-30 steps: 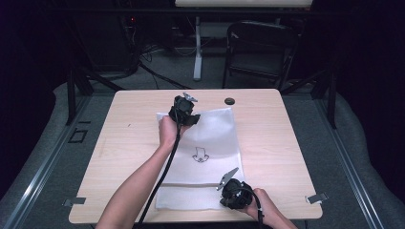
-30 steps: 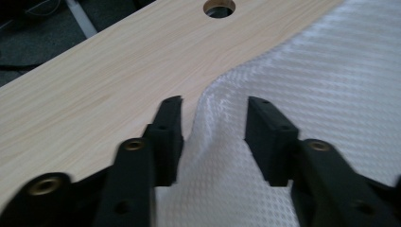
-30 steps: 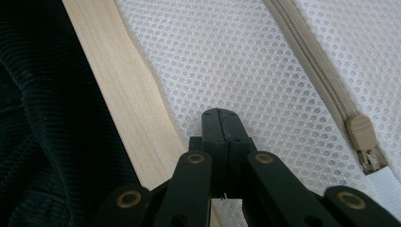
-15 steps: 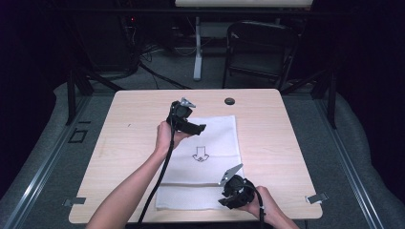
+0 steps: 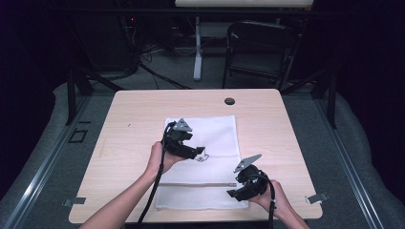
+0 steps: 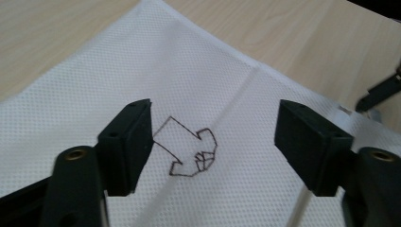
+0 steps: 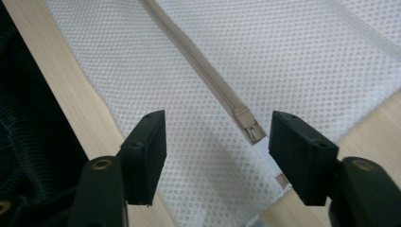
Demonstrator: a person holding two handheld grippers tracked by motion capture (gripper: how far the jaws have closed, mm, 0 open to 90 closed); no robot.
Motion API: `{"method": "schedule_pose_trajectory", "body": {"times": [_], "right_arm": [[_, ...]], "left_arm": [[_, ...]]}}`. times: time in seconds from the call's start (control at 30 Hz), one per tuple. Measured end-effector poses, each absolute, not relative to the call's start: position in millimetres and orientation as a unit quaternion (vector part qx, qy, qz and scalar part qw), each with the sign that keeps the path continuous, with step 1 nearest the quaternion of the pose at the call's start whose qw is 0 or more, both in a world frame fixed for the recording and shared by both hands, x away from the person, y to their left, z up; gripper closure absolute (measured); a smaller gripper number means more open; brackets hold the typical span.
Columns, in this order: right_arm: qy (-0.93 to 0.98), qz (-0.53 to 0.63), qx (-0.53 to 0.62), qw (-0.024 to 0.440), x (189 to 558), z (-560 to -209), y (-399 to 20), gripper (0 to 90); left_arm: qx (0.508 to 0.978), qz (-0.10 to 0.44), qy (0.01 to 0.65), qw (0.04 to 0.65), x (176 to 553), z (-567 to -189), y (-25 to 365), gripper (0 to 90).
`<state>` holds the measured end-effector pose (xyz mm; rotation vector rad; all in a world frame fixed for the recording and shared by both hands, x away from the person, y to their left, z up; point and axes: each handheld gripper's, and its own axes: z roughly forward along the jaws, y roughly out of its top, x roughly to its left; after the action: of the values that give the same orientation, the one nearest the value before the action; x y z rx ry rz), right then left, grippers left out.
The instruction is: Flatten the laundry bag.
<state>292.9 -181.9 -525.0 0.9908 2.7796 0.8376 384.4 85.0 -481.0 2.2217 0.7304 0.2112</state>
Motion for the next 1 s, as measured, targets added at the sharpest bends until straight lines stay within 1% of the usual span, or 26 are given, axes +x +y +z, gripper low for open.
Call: {"method": "schedule_pose_trajectory", "body": {"times": [0.07, 0.1, 0.17, 0.2, 0.23, 0.27, 0.33, 0.4, 0.47, 0.6, 0.7, 0.9, 1.0], "right_arm": [[0.904, 0.271, 0.329, 0.043, 294.5, -524.4, -185.2, 42.6], [0.904, 0.265, 0.332, 0.049, 295.2, -523.8, -187.2, 43.5], [0.9, 0.268, 0.34, 0.051, 296.4, -523.4, -190.9, 49.8], [0.9, 0.264, 0.344, 0.054, 297.1, -522.8, -192.7, 52.3], [0.898, 0.265, 0.347, 0.056, 297.9, -523.3, -194.3, 57.9], [0.895, 0.264, 0.354, 0.055, 298.1, -523.7, -194.7, 60.9], [0.896, 0.256, 0.359, 0.058, 299.9, -524.2, -197.6, 72.5], [0.894, 0.253, 0.366, 0.059, 300.8, -525.5, -198.5, 79.0], [0.892, 0.246, 0.376, 0.056, 303.0, -528.3, -199.8, 82.7], [0.889, 0.237, 0.388, 0.053, 307.6, -535.2, -201.4, 88.1], [0.892, 0.231, 0.387, 0.05, 309.7, -538.0, -200.4, 90.0], [0.894, 0.218, 0.39, 0.039, 312.6, -546.5, -196.6, 90.0], [0.891, 0.22, 0.396, 0.035, 313.2, -549.5, -196.4, 90.0]], "left_arm": [[0.874, 0.078, 0.282, 0.389, 377.8, -484.3, 87.1, 33.6], [0.874, 0.075, 0.282, 0.388, 374.1, -486.2, 87.6, 37.9], [0.877, 0.071, 0.278, 0.385, 368.9, -489.9, 89.2, 39.4], [0.878, 0.068, 0.277, 0.385, 366.9, -491.8, 90.2, 42.1], [0.878, 0.066, 0.276, 0.385, 365.1, -493.4, 90.9, 42.8], [0.879, 0.067, 0.275, 0.384, 363.6, -494.5, 91.7, 42.6], [0.878, 0.067, 0.275, 0.385, 360.3, -496.8, 92.9, 42.1], [0.882, 0.062, 0.271, 0.381, 357.8, -498.8, 94.5, 41.2], [0.883, 0.061, 0.266, 0.381, 354.8, -501.3, 95.3, 39.1], [0.886, 0.047, 0.258, 0.383, 352.1, -507.0, 95.3, 32.4], [0.888, 0.043, 0.251, 0.383, 350.2, -509.1, 92.3, 27.7], [0.894, 0.046, 0.239, 0.377, 345.6, -512.5, 84.5, 20.1], [0.896, 0.042, 0.232, 0.375, 343.5, -515.1, 82.0, 18.5]]}}
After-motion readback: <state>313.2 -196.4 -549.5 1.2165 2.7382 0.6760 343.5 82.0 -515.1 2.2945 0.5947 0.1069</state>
